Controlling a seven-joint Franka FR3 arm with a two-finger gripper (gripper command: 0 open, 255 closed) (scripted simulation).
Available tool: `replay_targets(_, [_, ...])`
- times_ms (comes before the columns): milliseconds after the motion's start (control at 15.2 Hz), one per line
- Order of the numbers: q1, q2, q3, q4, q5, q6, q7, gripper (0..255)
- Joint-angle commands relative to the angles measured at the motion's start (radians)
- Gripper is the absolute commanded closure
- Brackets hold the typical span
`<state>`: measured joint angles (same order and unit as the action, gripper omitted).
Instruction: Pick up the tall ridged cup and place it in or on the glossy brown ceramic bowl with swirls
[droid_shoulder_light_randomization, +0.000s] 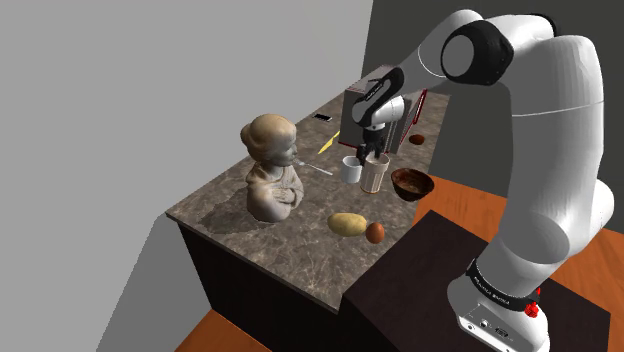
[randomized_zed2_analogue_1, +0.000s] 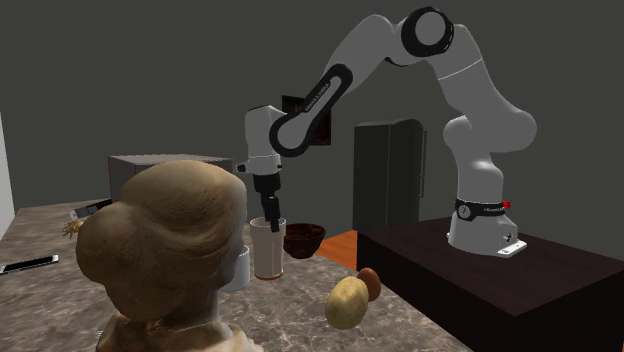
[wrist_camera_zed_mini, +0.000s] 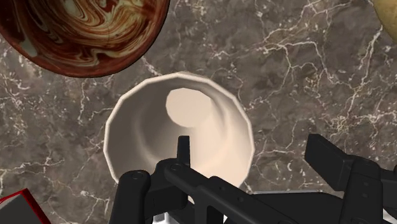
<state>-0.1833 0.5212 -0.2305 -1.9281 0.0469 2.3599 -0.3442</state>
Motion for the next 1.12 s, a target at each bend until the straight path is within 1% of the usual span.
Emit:
replay_targets(0, [-0.004, 0.024, 0.004, 0.006, 0.005, 0.018, -0.003, 0])
replay_targets(198, [-0.011, 0.058, 0.009, 0.003, 0.013, 0.054, -0.008, 0])
replay_targets(726, [-0.011, 0.058, 0.009, 0.003, 0.013, 0.054, -0.008, 0])
replay_targets(792, [-0.011, 0.058, 0.009, 0.003, 0.013, 0.054, -0.008, 255])
replay_targets(1056, [-0.011, 0.057, 0.009, 0.003, 0.013, 0.054, -0.008, 255])
